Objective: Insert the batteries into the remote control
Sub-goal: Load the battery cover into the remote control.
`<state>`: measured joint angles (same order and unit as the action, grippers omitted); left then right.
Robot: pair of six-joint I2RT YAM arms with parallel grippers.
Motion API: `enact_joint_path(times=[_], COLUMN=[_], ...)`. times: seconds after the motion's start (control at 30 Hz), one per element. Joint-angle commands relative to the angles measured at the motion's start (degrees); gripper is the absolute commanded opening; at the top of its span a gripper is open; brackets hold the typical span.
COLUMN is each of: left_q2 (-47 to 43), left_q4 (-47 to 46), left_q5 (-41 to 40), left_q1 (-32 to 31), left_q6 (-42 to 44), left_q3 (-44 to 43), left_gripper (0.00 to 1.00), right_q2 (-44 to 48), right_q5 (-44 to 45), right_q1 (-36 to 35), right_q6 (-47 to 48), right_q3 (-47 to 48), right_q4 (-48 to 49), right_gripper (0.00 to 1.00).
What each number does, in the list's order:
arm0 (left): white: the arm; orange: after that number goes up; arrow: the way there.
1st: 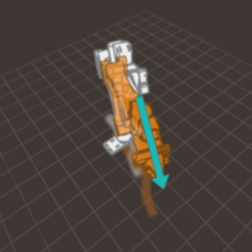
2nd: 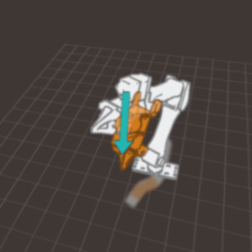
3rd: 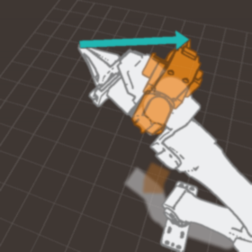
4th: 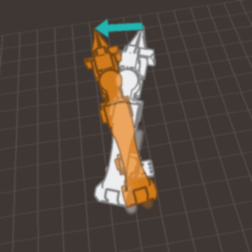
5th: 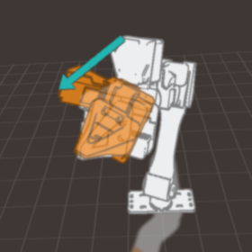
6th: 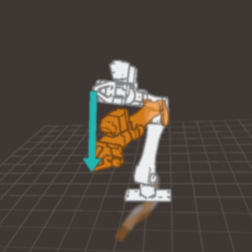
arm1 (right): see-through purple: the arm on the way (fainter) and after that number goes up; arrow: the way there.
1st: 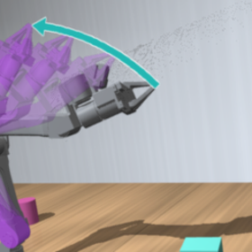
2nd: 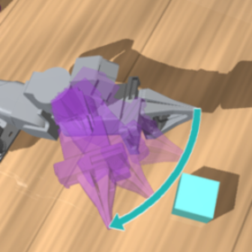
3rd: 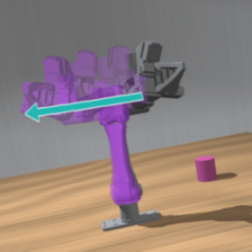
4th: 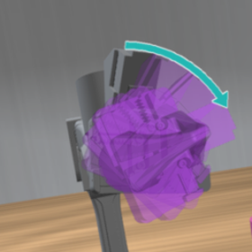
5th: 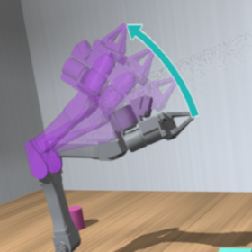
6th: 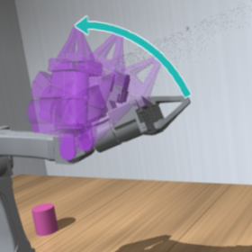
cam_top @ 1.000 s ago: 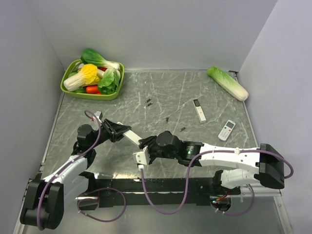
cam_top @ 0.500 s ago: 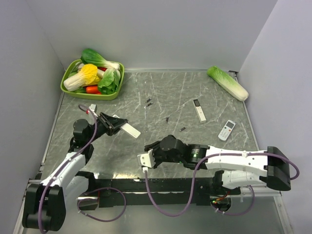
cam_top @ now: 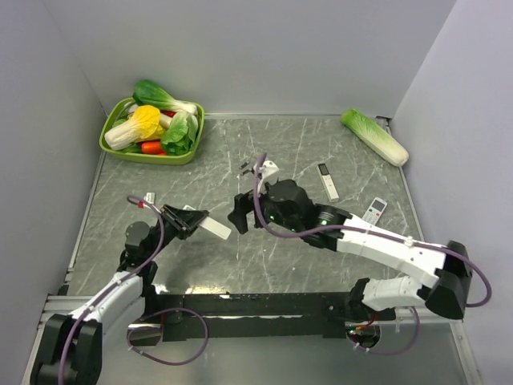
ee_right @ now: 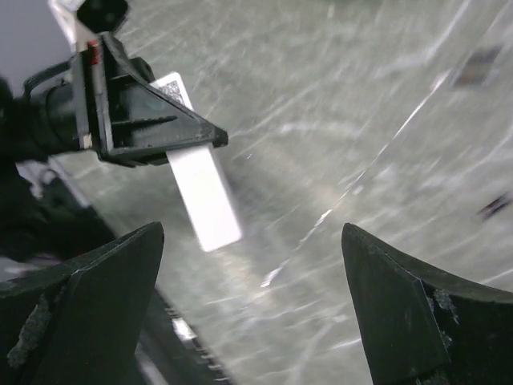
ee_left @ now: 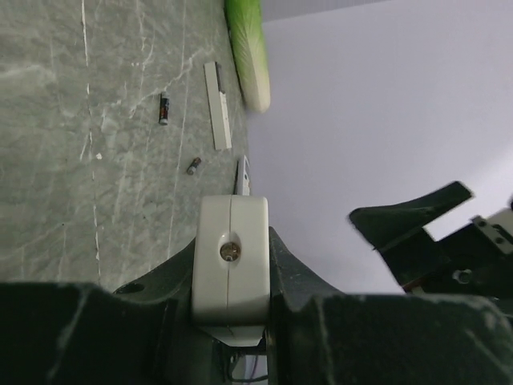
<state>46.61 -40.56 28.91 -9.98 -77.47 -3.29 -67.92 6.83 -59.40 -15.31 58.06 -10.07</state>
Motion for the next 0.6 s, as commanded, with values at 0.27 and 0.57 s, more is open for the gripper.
enact_joint_path(times=[0.27, 0.57], left_q2=[-13.82, -14.09], left_q4=[-8.22, -9.63], left_q5=[-21.61, -21.87], left_q1=[-5.84, -6.19], left_q6=[-0.14, -0.66], left_q3=[6.8, 7.95], left_gripper=[0.02, 0.02], right_q2=[-10.48, -13.29], right_q5=[-4.8, -6.39], right_q1=[-0.19, -0.19], right_q6=[-38.03, -38.83], right_q3=[-1.8, -0.93], right_q4=[9.24, 16.21], right_gripper=[1.0, 0.99])
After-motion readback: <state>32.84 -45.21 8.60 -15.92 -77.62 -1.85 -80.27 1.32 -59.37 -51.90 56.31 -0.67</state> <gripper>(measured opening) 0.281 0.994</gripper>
